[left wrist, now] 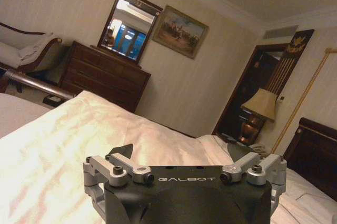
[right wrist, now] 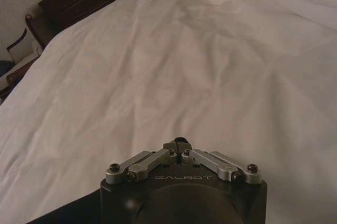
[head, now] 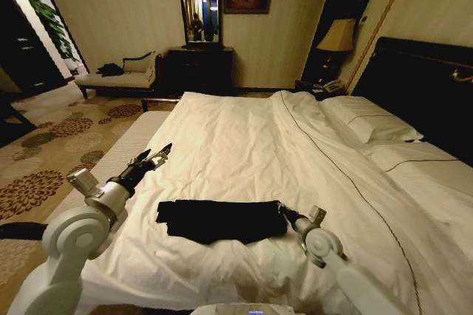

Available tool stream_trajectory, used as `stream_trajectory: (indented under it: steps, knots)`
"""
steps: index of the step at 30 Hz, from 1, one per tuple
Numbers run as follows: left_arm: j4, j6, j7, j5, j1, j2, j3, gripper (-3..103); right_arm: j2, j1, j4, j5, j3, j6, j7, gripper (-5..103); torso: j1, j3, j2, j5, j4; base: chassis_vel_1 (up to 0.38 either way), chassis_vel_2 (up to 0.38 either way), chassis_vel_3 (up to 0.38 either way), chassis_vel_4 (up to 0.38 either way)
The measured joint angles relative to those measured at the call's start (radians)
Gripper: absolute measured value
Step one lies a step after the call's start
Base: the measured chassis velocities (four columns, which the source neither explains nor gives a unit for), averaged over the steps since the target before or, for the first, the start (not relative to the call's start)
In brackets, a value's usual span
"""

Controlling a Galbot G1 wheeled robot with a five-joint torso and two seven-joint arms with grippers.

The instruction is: Fold the clothes on the bed.

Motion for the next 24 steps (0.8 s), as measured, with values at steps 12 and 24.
stream_trajectory:
  steps: [12, 24]
  knots:
    - [0.016, -0.003, 0.004, 0.049, 0.009, -0.011, 0.036, 100, 0.039, 0.045, -0.045, -0.059, 0.010, 0.011, 0.012, 11, 0.000, 0.000, 0.000, -0.0004, -0.0001, 0.000, 0.000, 0.000, 0.000]
    - [0.016, -0.007, 0.006, 0.057, 0.015, -0.015, 0.035, 100, 0.062, -0.143, 0.173, -0.034, 0.112, 0.050, 0.141, 54, 0.000, 0.000, 0.000, -0.0002, -0.0003, 0.000, 0.000, 0.000, 0.000]
